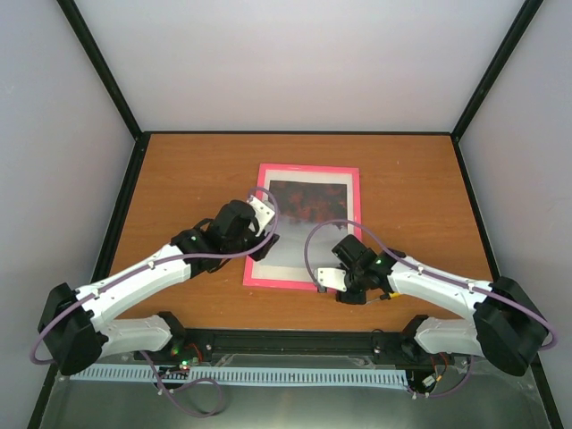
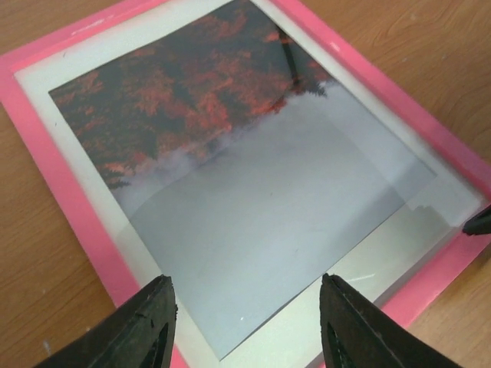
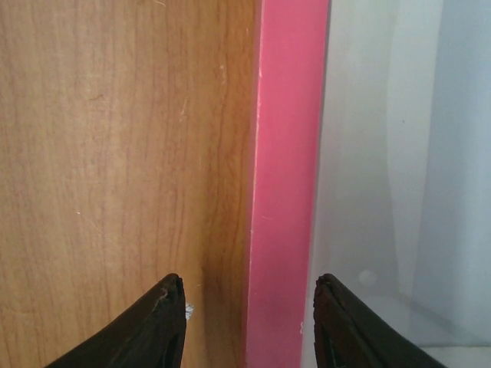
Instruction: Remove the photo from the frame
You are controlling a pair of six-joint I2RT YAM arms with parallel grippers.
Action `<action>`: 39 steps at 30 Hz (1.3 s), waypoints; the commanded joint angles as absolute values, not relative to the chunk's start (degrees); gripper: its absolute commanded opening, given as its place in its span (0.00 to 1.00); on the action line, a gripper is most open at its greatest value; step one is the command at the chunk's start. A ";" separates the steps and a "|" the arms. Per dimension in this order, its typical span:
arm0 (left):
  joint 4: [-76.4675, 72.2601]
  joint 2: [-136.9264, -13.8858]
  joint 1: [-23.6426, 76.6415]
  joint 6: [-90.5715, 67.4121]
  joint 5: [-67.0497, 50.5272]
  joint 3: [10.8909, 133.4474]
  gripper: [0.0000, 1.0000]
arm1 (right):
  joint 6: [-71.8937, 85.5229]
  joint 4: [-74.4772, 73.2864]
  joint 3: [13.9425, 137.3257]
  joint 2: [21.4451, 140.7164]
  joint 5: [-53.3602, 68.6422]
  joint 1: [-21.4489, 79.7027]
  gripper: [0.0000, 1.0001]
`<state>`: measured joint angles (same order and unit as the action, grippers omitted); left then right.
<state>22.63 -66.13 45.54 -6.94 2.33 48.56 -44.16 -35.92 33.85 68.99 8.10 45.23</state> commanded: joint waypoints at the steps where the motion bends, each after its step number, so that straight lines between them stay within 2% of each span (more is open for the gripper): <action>1: 26.50 -66.44 46.70 -4.42 5.54 50.63 0.51 | -44.21 -34.11 33.61 69.58 6.79 45.88 0.44; 8: 26.86 -64.61 46.85 -3.68 9.16 48.80 0.51 | -43.56 -33.26 33.23 71.57 6.38 45.88 0.42; 16: 26.15 -64.43 47.19 -3.34 6.86 46.58 0.49 | -42.16 -31.67 33.42 75.01 4.02 45.88 0.44; 19: 24.82 -64.23 47.80 -2.97 8.07 46.18 0.53 | -41.67 -32.15 33.91 76.09 3.60 45.88 0.28; 22: 23.33 -63.12 48.73 -1.60 8.72 45.59 0.56 | -40.85 -33.29 35.07 75.71 3.87 45.88 0.16; 30: 26.21 -61.88 51.69 -0.26 12.48 49.97 0.56 | -39.78 -40.60 41.69 69.57 8.81 45.73 0.03; 35: 30.99 -62.58 57.45 3.61 15.08 59.00 0.55 | -40.51 -46.22 48.81 67.55 14.63 43.56 0.03; 39: 32.91 -62.26 63.12 5.16 14.62 60.57 0.56 | -40.71 -50.55 54.59 67.94 17.00 41.04 0.03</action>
<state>29.61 -63.02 58.35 1.54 13.61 58.04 -39.66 -49.54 47.79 70.00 13.65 43.13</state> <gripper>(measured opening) 0.553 0.193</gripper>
